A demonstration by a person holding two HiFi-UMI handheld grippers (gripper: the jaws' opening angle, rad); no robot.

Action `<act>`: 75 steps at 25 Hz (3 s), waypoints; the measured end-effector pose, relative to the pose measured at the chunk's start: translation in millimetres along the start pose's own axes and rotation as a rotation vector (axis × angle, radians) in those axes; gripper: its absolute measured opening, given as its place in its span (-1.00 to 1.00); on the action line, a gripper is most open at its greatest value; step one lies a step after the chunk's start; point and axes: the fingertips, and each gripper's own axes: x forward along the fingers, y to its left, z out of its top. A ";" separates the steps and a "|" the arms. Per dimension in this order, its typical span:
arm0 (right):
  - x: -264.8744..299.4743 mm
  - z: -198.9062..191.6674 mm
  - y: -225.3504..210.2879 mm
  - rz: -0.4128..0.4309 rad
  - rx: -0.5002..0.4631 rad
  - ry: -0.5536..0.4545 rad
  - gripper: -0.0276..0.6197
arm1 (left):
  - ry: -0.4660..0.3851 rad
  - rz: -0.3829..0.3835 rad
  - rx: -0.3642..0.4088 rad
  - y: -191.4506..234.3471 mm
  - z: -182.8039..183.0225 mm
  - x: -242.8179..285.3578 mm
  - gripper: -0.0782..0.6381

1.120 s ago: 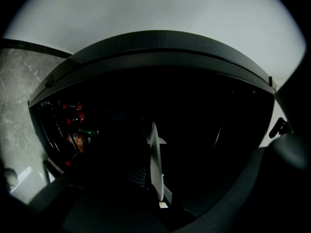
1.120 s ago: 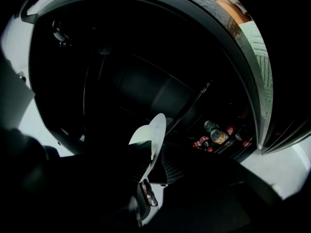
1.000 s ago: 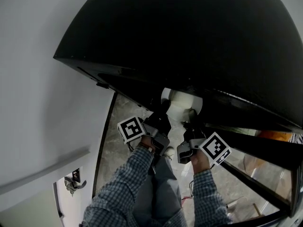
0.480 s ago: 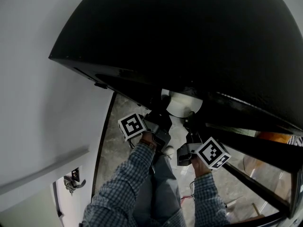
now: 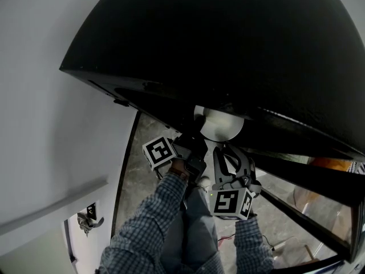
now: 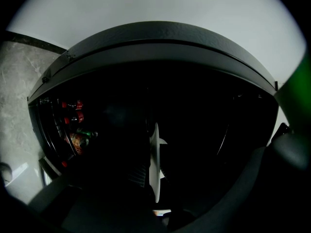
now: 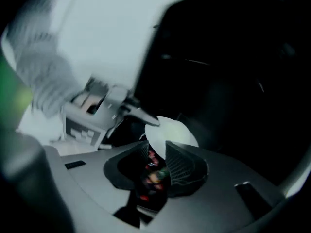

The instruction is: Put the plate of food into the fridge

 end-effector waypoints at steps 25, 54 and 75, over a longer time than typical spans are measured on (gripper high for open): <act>28.3 -12.3 8.2 -0.096 -0.668 0.199 -0.83 | 0.063 -0.020 -0.078 -1.8 -4.9 -3.5 -0.62; 67.5 7.5 -26.1 -0.150 -0.541 0.156 -0.82 | 0.077 0.100 -0.043 16.2 -22.6 -73.6 -0.61; -45.6 52.9 -27.4 0.047 0.554 -0.136 -0.90 | 0.330 0.242 0.608 -68.2 -45.7 -106.4 -0.76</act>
